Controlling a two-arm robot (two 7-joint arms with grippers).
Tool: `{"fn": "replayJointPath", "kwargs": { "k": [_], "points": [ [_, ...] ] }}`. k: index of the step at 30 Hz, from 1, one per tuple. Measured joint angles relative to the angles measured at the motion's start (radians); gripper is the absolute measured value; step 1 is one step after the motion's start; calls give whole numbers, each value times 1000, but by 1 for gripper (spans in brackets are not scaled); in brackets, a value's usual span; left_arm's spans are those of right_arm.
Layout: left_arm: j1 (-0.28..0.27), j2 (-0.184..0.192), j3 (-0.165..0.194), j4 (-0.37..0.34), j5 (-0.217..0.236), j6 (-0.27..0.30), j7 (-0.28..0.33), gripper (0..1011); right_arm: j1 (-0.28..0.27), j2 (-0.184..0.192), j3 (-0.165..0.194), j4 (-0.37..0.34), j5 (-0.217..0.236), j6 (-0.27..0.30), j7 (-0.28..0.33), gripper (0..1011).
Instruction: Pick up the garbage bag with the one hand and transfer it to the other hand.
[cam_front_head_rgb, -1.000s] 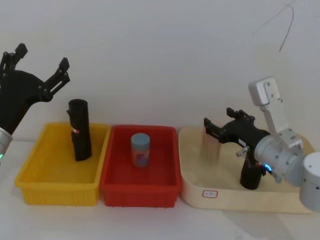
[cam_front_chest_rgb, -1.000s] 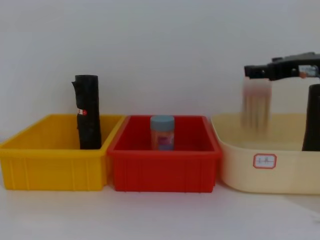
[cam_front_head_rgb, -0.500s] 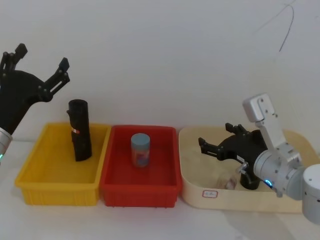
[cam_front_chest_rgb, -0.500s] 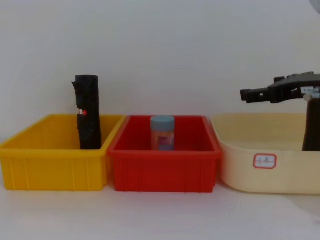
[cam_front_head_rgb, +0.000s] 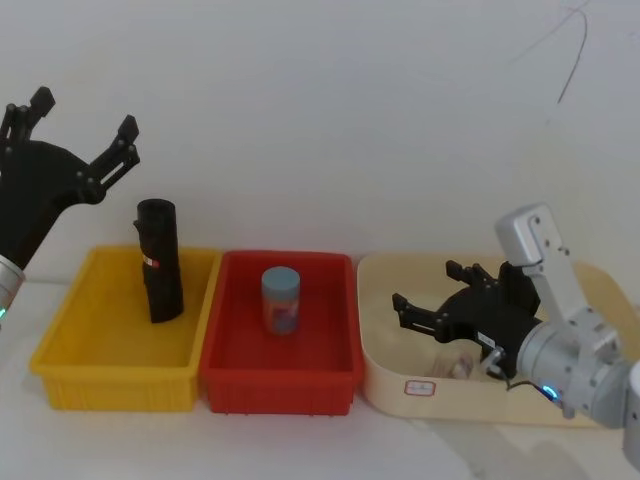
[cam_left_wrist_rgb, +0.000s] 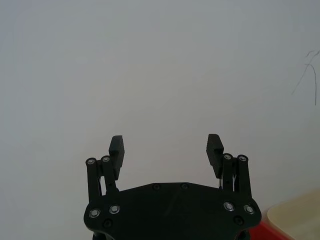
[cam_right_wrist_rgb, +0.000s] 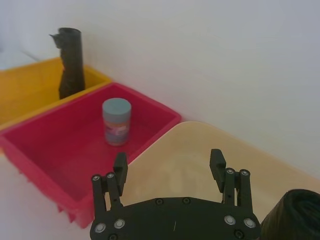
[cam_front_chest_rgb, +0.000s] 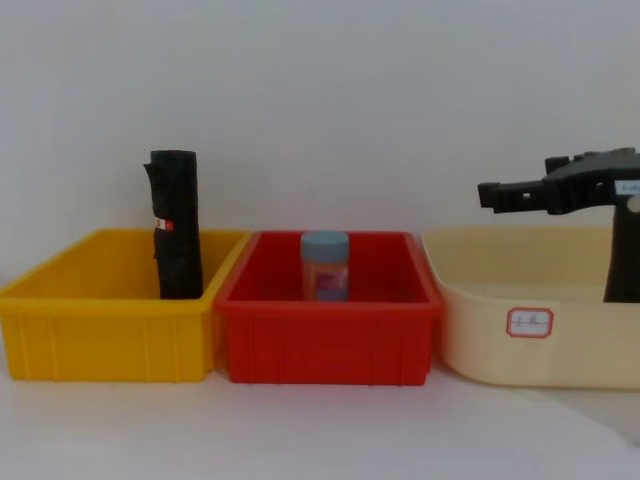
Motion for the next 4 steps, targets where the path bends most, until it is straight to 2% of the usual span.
{"fn": "replayJointPath", "kwargs": {
  "k": [4],
  "points": [
    [0, 0, 0, 0, 0, 0, 0, 1000, -23, 11, 7, -28, 13, -3, 7, 1000]
  ]
}}
